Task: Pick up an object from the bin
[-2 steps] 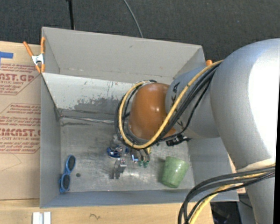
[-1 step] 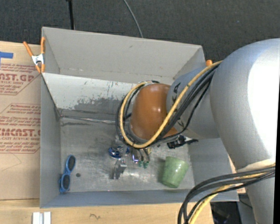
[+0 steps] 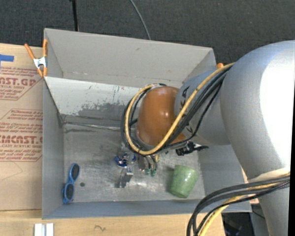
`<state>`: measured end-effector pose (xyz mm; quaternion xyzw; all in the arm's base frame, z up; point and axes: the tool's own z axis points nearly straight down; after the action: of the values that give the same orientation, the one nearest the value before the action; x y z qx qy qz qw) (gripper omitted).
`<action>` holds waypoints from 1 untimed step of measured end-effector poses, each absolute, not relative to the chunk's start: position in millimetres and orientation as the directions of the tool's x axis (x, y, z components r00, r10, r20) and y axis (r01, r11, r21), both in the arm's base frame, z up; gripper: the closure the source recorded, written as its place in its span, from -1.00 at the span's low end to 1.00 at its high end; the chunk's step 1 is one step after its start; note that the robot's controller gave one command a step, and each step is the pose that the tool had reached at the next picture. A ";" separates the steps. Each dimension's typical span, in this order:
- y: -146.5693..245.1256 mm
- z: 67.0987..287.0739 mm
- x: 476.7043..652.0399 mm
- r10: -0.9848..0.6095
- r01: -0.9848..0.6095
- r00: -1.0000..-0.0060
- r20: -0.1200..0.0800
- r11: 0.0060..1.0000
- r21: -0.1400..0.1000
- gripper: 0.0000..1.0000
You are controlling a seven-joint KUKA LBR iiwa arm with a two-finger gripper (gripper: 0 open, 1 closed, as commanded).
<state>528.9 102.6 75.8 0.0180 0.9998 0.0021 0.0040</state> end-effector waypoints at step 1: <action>98.5 73.7 527.9 0.093 0.093 -0.996 -0.011 0.996 0.007 -1.00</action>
Offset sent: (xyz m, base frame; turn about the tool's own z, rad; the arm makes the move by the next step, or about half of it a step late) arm -0.0044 -0.0075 -0.0058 0.0596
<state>527.9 98.5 73.7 0.0464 0.9989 0.0034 0.0059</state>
